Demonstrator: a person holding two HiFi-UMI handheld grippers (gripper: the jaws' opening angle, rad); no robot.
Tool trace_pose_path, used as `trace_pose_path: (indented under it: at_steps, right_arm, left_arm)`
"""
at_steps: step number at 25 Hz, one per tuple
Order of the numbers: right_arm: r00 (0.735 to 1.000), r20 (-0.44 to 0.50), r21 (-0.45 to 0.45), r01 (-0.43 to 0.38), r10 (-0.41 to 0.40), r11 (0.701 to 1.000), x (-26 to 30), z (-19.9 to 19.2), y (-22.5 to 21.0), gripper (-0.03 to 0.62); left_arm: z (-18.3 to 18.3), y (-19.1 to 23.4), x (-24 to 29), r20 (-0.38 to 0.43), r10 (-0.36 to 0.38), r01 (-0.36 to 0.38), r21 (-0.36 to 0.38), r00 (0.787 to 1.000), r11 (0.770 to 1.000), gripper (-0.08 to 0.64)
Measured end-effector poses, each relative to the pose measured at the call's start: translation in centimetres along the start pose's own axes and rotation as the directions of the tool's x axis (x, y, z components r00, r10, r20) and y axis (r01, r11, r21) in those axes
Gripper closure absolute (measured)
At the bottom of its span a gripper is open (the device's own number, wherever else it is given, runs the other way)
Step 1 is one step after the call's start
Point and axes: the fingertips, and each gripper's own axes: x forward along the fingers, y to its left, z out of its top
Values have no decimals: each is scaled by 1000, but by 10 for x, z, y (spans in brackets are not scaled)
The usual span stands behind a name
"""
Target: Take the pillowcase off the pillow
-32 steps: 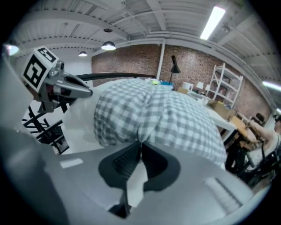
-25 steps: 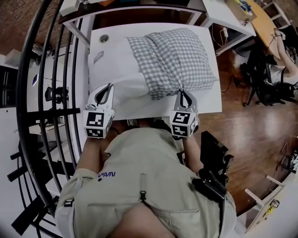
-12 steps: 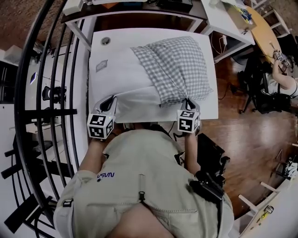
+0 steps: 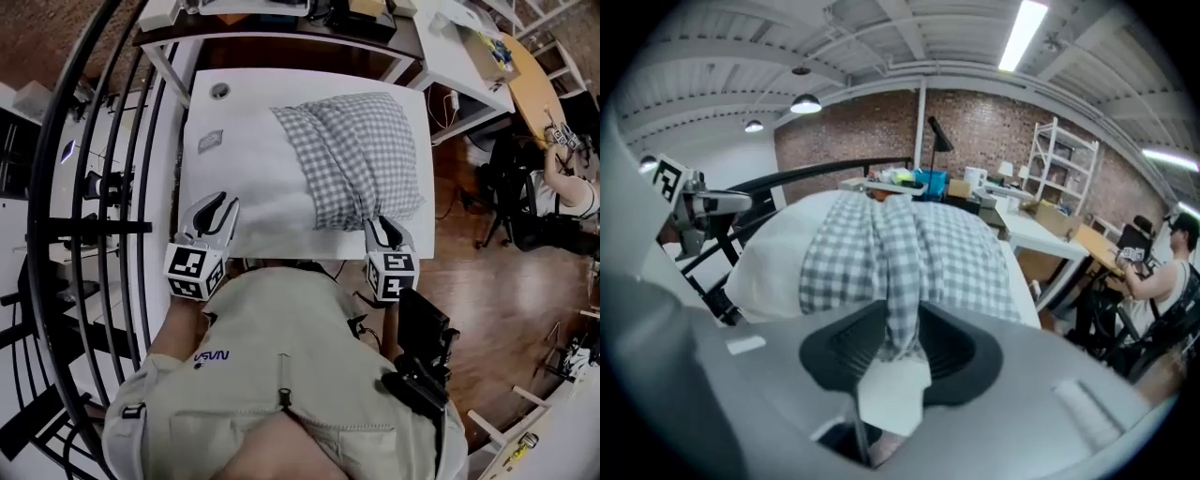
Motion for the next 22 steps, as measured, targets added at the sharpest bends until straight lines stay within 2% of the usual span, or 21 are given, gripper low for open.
trace_pose_path:
  at_steps: [3, 5, 8, 11, 14, 17, 22]
  right_arm:
    - [993, 114, -22, -20, 22, 1000, 5, 48, 4, 476]
    - [984, 176, -55, -19, 29, 998, 16, 82, 7, 470]
    - [968, 248, -109, -8, 35, 994, 35, 133, 8, 449]
    - [959, 280, -130, -16, 52, 991, 58, 174, 4, 445]
    - [962, 262, -147, -42, 80, 988, 88, 201, 1, 444]
    - [970, 210, -187, -80, 120, 979, 121, 217, 5, 404]
    - [988, 39, -268, -137, 152, 954, 176, 214, 14, 299]
  left_arm:
    - [23, 10, 26, 24, -1, -1, 69, 1000, 998, 369]
    - [34, 15, 49, 18, -12, 10, 135, 1000, 991, 342]
    - [51, 20, 81, 3, -35, 33, 226, 999, 974, 294]
    - [62, 18, 111, -37, -62, 71, 296, 997, 953, 267]
    - [63, 20, 141, -85, -72, 96, 315, 994, 944, 258]
    - [51, 21, 168, -164, -91, 134, 275, 982, 952, 235]
    - [26, 26, 188, -252, -122, 178, 213, 960, 961, 246]
